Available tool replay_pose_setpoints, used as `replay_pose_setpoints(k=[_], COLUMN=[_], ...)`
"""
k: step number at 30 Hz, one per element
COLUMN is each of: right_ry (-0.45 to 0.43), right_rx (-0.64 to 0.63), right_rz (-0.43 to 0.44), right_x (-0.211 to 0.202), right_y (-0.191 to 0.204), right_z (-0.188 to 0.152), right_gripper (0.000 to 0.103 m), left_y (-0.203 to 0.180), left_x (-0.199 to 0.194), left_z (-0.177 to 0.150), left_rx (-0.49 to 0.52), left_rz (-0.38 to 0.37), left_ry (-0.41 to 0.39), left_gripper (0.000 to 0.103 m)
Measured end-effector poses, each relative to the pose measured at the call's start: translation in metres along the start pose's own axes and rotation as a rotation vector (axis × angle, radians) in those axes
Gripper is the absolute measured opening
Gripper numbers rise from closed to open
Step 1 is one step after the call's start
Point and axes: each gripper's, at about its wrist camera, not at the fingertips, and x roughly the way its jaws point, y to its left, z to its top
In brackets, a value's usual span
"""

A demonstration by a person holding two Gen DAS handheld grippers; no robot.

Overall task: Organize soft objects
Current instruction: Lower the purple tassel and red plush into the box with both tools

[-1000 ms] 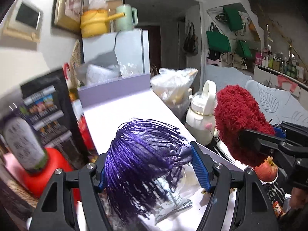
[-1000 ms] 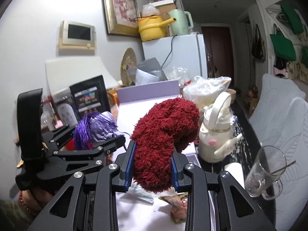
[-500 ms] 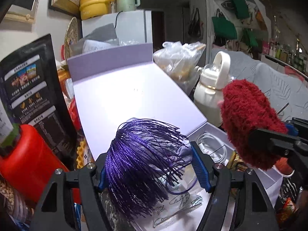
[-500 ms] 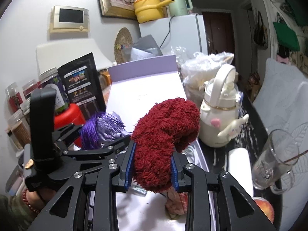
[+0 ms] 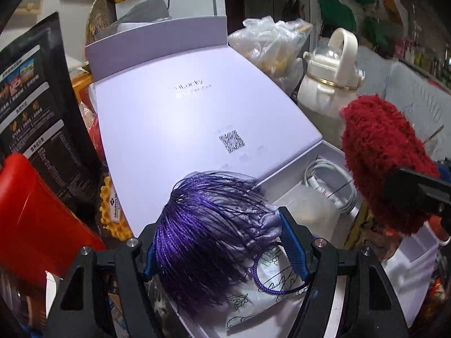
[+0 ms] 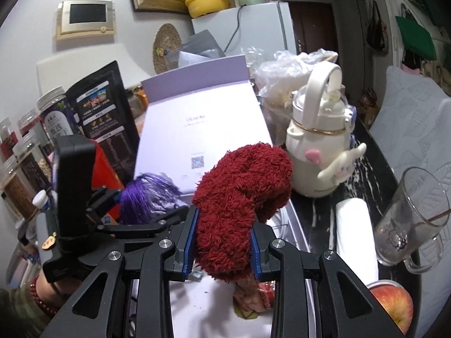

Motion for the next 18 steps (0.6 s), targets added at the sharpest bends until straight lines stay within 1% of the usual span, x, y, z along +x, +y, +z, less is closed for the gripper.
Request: replay_pose_setpoints(k=[4, 8, 10, 12, 15, 18], right_ry=[0.03, 0.057, 0.075, 0.097, 0.115, 0.13], right_rx=[0.017, 0.015, 0.023, 0.023, 0.016, 0.02], right_rz=[-0.019, -0.046, -0.035, -0.025, -0.022, -0.02], right_x=[0.007, 0.015, 0.02, 0.025, 0.032, 0.037], right_y=[-0.005, -0.008, -0.01, -0.009, -0.007, -0.008], right_z=[-0.002, -0.005, -0.007, -0.01, -0.013, -0.015], right_gripper=[0.031, 0.031, 0.031, 0.032, 0.033, 0.035], left_y=[-0.006, -0.007, -0.009, -0.01, -0.01, -0.007], left_x=[0.002, 0.003, 0.006, 0.009, 0.013, 0.014], left_z=[-0.001, 0.0, 0.001, 0.002, 0.003, 0.004], left_rx=[0.032, 0.036, 0.054, 0.053, 0.049, 0.031], left_rz=[0.039, 0.045, 0.052, 0.052, 0.056, 0.059], left_ry=[0.008, 0.022, 0.033, 0.047, 0.066, 0.073], left_gripper=[0.071, 0.073, 0.076, 0.086, 0.096, 0.1])
